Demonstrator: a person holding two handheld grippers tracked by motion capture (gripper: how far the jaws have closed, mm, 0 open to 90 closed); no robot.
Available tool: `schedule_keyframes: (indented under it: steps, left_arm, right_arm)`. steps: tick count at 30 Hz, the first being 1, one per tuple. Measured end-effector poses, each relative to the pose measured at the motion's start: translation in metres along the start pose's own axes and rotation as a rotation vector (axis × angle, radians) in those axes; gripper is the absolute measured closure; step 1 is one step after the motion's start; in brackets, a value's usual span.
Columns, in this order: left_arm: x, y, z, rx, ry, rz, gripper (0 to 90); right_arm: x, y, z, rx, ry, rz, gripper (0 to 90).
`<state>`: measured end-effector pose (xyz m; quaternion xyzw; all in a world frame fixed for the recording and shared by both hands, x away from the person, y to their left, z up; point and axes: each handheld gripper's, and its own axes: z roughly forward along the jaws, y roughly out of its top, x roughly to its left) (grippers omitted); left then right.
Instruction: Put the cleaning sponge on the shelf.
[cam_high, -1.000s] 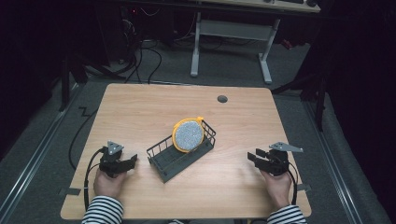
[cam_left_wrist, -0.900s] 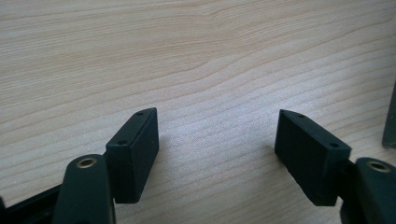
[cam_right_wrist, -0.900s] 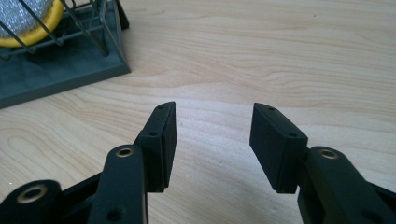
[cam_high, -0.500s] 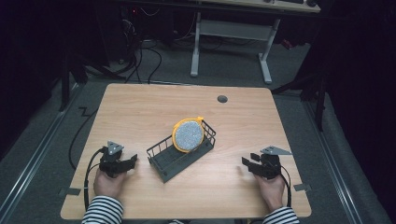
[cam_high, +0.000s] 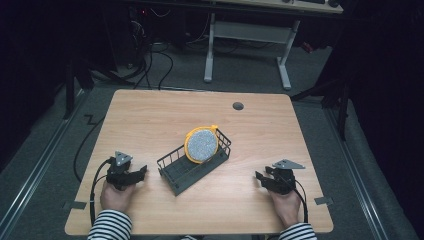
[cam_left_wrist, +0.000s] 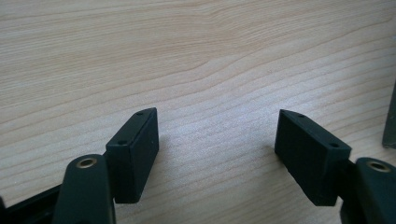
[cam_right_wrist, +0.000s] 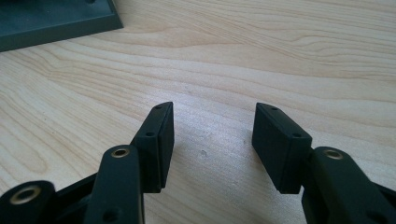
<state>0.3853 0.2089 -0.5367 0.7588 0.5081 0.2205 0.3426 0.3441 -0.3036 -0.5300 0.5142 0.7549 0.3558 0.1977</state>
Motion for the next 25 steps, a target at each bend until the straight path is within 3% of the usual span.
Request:
schedule_keyframes:
  steps: [10, 13, 25]
  left_arm:
    - [-0.0001, 0.0000, 0.0000, 0.000, 0.000, 0.000, 30.9]
    - [-0.0004, -0.0002, -0.0001, 0.000, 0.002, -0.001, 30.8]
    - [-0.0004, -0.0001, -0.0001, 0.000, 0.001, -0.001, 30.8]
  right_arm:
    - [0.0050, 0.0003, 0.0011, 0.008, -0.032, -0.039, 47.6]
    - [0.0094, 0.0003, 0.0019, 0.014, -0.056, -0.072, 45.3]
    - [0.0089, 0.0004, 0.0022, 0.016, -0.057, -0.068, 43.5]
